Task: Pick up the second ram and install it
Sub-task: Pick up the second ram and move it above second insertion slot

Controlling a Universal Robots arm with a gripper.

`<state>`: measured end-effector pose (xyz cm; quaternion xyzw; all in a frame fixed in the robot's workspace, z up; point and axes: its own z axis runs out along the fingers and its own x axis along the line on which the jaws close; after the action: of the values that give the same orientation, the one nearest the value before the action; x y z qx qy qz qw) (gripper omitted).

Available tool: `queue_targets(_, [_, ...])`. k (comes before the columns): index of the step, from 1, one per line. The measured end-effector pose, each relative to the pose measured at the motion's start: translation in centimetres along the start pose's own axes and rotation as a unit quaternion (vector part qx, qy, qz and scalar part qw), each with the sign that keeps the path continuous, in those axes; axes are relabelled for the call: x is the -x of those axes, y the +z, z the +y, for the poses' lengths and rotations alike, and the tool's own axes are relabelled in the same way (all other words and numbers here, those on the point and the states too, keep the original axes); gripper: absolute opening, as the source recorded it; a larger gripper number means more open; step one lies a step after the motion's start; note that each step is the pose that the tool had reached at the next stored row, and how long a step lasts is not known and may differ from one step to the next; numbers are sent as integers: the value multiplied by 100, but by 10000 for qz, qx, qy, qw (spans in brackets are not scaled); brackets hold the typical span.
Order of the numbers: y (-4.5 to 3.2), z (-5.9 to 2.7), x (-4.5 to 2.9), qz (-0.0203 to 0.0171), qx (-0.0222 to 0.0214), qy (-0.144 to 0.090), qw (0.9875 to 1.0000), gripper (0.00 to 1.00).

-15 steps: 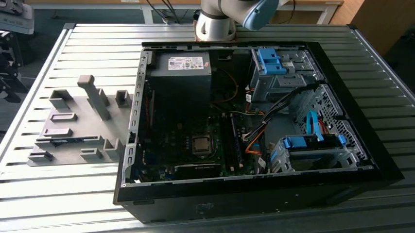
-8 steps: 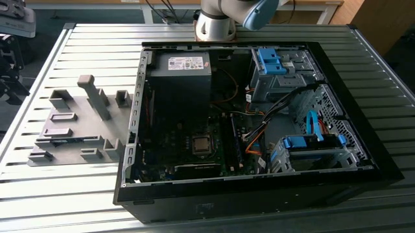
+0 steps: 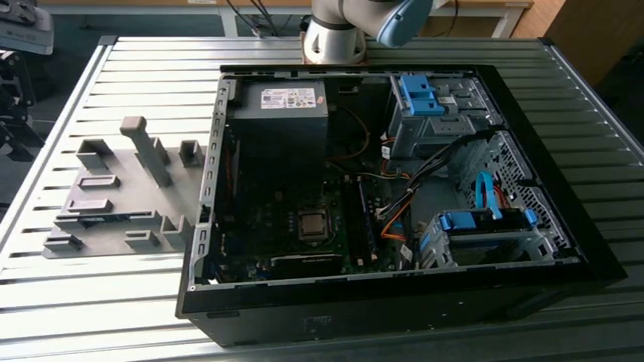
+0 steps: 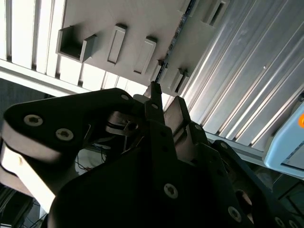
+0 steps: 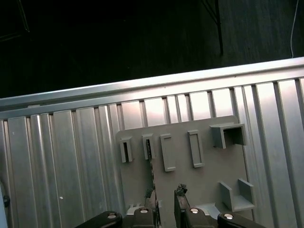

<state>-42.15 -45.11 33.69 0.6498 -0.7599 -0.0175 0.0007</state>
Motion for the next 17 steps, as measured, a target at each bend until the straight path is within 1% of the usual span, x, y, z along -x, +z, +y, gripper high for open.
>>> queue_targets(9, [-20,1,0,1,1,-58,10000,30])
queue_targets(10, [-37,1,1,3,2,-110,9999,30])
queue_targets(11, [-36,1,1,8,6,-263,9997,30])
queue_targets(17, [-36,1,1,10,8,-361,9993,30])
